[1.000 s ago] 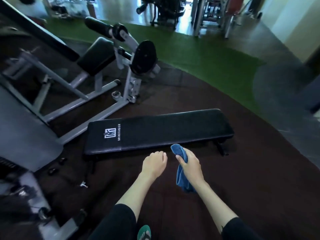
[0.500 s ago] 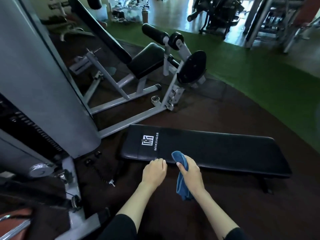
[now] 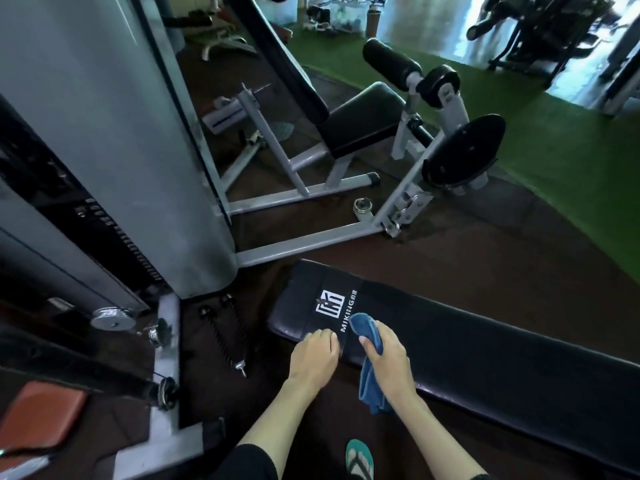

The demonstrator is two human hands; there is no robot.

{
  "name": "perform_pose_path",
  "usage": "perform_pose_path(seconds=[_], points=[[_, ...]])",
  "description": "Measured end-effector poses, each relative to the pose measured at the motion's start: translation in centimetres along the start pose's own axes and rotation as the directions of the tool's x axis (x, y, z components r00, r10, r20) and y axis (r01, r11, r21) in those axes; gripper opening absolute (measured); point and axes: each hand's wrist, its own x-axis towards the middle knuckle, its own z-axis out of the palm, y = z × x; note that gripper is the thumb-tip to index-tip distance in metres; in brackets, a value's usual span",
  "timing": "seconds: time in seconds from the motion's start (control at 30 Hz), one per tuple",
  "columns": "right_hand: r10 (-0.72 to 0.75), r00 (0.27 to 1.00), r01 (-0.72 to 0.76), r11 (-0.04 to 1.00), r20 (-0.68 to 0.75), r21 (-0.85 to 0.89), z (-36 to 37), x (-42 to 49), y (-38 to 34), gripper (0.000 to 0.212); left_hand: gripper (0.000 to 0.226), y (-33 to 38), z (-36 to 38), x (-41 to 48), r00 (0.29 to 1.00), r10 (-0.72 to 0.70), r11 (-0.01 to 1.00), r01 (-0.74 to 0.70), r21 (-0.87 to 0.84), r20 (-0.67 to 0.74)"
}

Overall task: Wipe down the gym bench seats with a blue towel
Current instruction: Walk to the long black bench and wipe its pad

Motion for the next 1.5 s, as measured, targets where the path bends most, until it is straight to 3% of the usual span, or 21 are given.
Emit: perform_pose_path(seconds=[0.27,0.43,0.63,0.73,0.93,1.13,1.23,1.37,1.5], points=[[-0.026,0.988,0.035,0.998,0.152,-0.054,1.7,7.8,1.3,0.040,0.029,-0.5,1.6,6.7,0.986,-0.164,0.982,0.161,-0.096,-0.017],[-0.067,0.975,0.092,0.989,0.210,-0.111,3.9,11.9,2.7,0.045,0.028,-1.9,2.7,10.3,0.984,-0.175,0.982,0.172,-0.073,-0.042],[-0.126,0.951,0.177,0.971,0.284,-0.162,7.6,16.5,4.6,0.044,0.044,-5.2,5.5,13.3,0.974,-0.221,0.971,0.216,-0.101,-0.041],[-0.180,0.934,0.251,0.945,0.309,-0.210,10.0,18.9,5.9,0.045,0.037,-7.3,7.1,14.8,0.964,-0.264,0.959,0.258,-0.118,-0.038],[-0.292,0.875,0.425,0.847,0.386,-0.321,15.8,23.4,10.4,0.048,0.042,-12.0,11.8,17.2,0.946,-0.318,0.941,0.306,-0.143,-0.068],[-0.458,0.777,0.627,0.620,0.431,-0.471,20.7,26.3,14.6,0.062,0.071,-16.6,17.6,18.5,0.931,-0.345,0.938,0.346,-0.017,-0.120],[-0.504,0.741,0.671,0.546,0.443,-0.502,22.2,27.3,15.9,0.066,0.055,-18.2,19.7,19.2,0.910,-0.366,0.925,0.378,0.030,-0.193],[-0.519,0.711,0.702,0.484,0.475,-0.522,24.0,27.8,17.5,0.065,0.051,-19.8,21.3,19.9,0.897,-0.370,0.921,0.388,0.029,-0.242],[-0.572,0.631,0.773,0.412,0.524,-0.482,24.5,28.0,18.8,0.051,0.051,-20.8,23.0,19.9,0.885,-0.377,0.918,0.395,0.015,-0.272]])
